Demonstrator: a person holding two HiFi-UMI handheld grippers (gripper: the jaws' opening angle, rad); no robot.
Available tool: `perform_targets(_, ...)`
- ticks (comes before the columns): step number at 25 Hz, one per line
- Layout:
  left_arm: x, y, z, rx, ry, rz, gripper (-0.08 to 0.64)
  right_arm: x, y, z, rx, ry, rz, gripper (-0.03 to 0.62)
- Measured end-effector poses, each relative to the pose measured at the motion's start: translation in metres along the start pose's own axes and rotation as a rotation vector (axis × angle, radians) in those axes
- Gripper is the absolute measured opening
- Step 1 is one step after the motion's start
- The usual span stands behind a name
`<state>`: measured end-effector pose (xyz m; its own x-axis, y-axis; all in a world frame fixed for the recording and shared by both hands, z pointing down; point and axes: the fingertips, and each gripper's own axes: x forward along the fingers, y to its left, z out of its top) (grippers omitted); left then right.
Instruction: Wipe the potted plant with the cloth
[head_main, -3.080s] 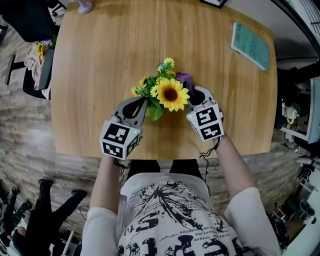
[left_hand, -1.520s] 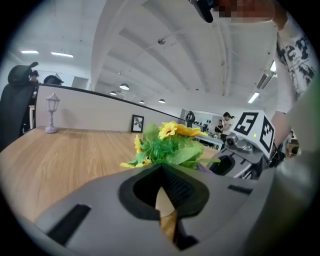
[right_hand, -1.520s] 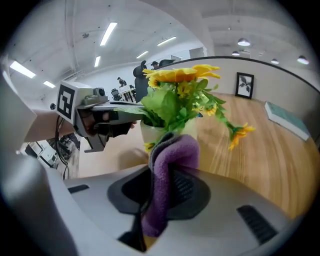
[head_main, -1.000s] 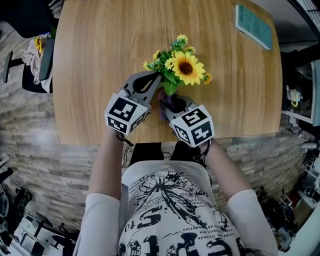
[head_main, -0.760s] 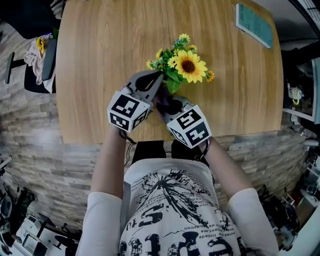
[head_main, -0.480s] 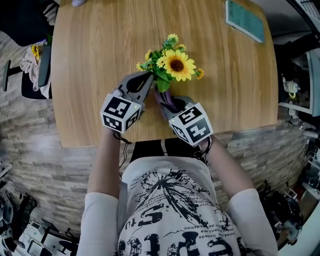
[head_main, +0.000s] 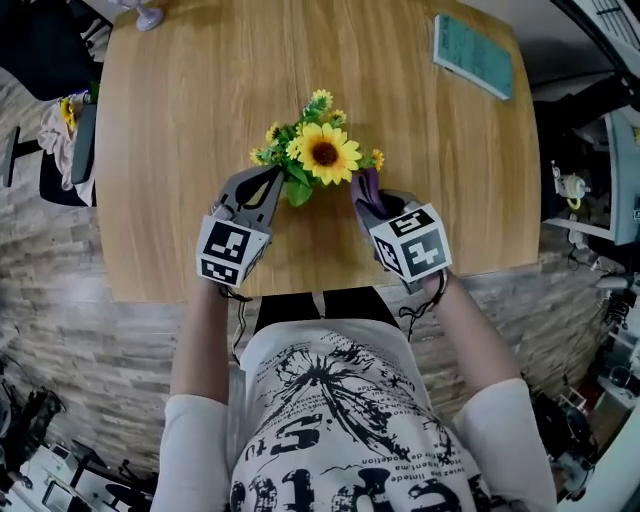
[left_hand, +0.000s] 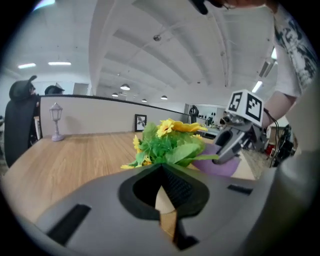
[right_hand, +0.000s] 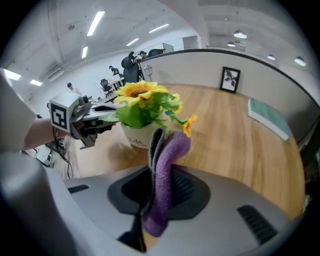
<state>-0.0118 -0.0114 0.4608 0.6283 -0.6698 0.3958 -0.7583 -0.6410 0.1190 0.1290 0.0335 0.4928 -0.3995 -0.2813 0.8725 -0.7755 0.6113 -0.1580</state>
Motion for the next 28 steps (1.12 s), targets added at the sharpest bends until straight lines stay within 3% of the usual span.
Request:
perform_targets(2, 0.001, -0.002, 0.001, 0.01, 0.004, 0.027, 0.003, -0.005, -0.032, 0.003, 0.01, 0.009, -0.061, 0.078)
perform_targets(4, 0.0, 0.001, 0.001, -0.052, -0.003, 0.052, 0.003, -0.008, -0.06, 0.009, 0.029, 0.007, -0.107, 0.078)
perform_targets(6, 0.0, 0.003, 0.0, -0.117, -0.008, 0.071, 0.003, -0.009, -0.079, 0.021, 0.028, -0.006, -0.118, 0.078)
perform_targets(9, 0.003, 0.005, 0.001, -0.156, 0.009, 0.086, 0.003, -0.005, -0.092, 0.049, -0.03, -0.035, -0.102, 0.08)
perform_targets(16, 0.004, 0.008, 0.001, -0.28, 0.0, 0.135, 0.003, 0.017, -0.097, 0.144, -0.305, -0.113, -0.053, 0.08)
perform_targets(21, 0.004, 0.011, 0.002, -0.342, 0.001, 0.164, 0.003, 0.034, -0.071, 0.212, -0.52, -0.167, 0.026, 0.08)
perform_targets(28, 0.004, 0.012, 0.002, -0.38, 0.021, 0.167, 0.003, 0.065, -0.008, 0.25, -0.825, -0.172, 0.165, 0.078)
